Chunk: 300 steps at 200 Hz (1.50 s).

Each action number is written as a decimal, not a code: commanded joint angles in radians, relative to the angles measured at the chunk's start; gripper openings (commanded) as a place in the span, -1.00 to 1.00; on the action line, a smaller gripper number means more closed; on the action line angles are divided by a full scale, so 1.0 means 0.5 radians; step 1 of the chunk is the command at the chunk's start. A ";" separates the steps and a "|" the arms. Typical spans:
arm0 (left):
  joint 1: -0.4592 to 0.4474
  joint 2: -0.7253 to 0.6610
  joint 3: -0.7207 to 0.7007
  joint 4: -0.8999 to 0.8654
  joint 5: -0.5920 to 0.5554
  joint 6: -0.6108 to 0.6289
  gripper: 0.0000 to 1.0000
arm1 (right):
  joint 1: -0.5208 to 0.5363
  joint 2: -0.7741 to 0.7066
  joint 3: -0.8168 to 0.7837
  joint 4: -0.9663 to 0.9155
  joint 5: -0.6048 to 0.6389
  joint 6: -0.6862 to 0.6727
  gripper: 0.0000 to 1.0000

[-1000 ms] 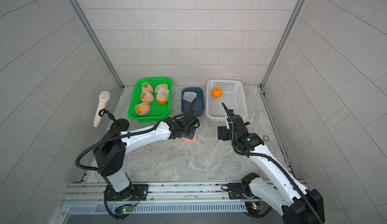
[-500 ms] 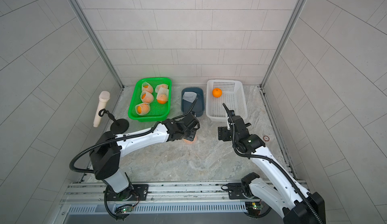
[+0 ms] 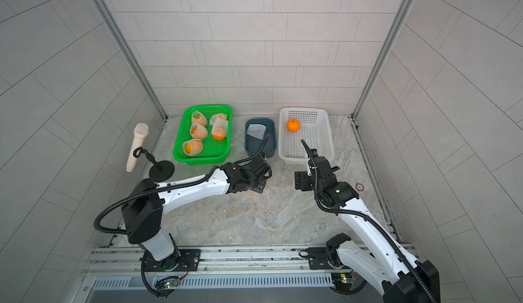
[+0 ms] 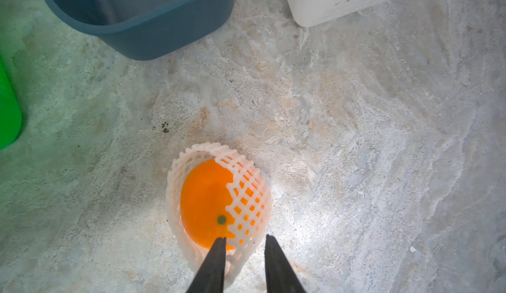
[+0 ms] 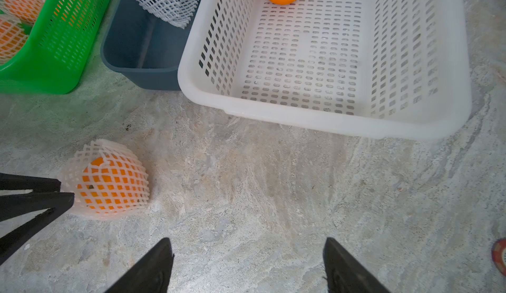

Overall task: Remove foam nets from oranges
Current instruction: Remove the foam net from the orange.

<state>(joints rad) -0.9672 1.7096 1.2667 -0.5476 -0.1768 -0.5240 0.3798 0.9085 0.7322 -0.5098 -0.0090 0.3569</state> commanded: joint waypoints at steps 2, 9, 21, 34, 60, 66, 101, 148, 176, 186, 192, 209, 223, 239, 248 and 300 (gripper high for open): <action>-0.010 0.032 -0.005 -0.071 -0.057 -0.032 -0.40 | 0.007 -0.039 -0.017 -0.032 0.042 0.026 0.75; -0.013 0.035 -0.005 -0.068 -0.056 -0.032 -0.40 | 0.007 -0.038 -0.017 -0.033 0.042 0.027 0.75; -0.013 0.033 -0.002 -0.074 -0.061 -0.032 -0.41 | 0.007 -0.042 -0.017 -0.032 0.041 0.026 0.75; -0.014 0.035 -0.002 -0.081 -0.071 -0.032 -0.44 | 0.007 -0.042 -0.016 -0.032 0.042 0.026 0.75; -0.015 0.014 0.005 -0.089 -0.078 -0.023 -0.60 | 0.007 -0.044 -0.016 -0.033 0.043 0.026 0.75; -0.014 0.006 0.004 -0.090 -0.079 -0.020 -0.65 | 0.007 -0.046 -0.016 -0.031 0.043 0.026 0.75; -0.014 -0.041 0.016 -0.117 -0.100 0.000 -0.79 | 0.007 -0.045 -0.016 -0.028 0.042 0.026 0.75; -0.014 0.010 0.052 -0.153 -0.120 0.007 -0.11 | 0.007 -0.047 -0.016 -0.022 0.045 0.025 0.75; -0.014 0.056 0.068 -0.153 -0.113 0.008 0.02 | 0.007 -0.047 -0.018 -0.022 0.049 0.023 0.75; -0.014 0.071 0.072 -0.148 -0.107 0.007 0.02 | 0.007 -0.046 -0.017 -0.026 0.048 0.023 0.75; -0.014 0.080 0.075 -0.144 -0.100 0.010 0.02 | 0.007 -0.047 -0.016 -0.026 0.049 0.022 0.75; -0.012 0.100 0.078 -0.134 -0.083 0.014 0.02 | 0.007 -0.047 -0.019 -0.026 0.049 0.026 0.75; -0.014 0.116 0.078 -0.121 -0.071 0.015 -0.01 | 0.007 -0.049 -0.016 -0.030 0.048 0.027 0.75; -0.014 0.133 0.086 -0.119 -0.061 0.017 -0.14 | 0.007 -0.051 -0.018 -0.035 0.049 0.026 0.75; -0.014 0.132 0.090 -0.122 -0.059 0.017 -0.29 | 0.007 -0.053 -0.017 -0.039 0.049 0.028 0.75; -0.013 0.044 0.115 -0.170 -0.104 0.056 -0.71 | 0.007 -0.066 -0.033 -0.031 0.049 0.028 0.75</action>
<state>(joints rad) -0.9691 1.7641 1.2911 -0.5976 -0.2005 -0.4980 0.3798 0.8906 0.7296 -0.5171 -0.0044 0.3580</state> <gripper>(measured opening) 0.169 0.875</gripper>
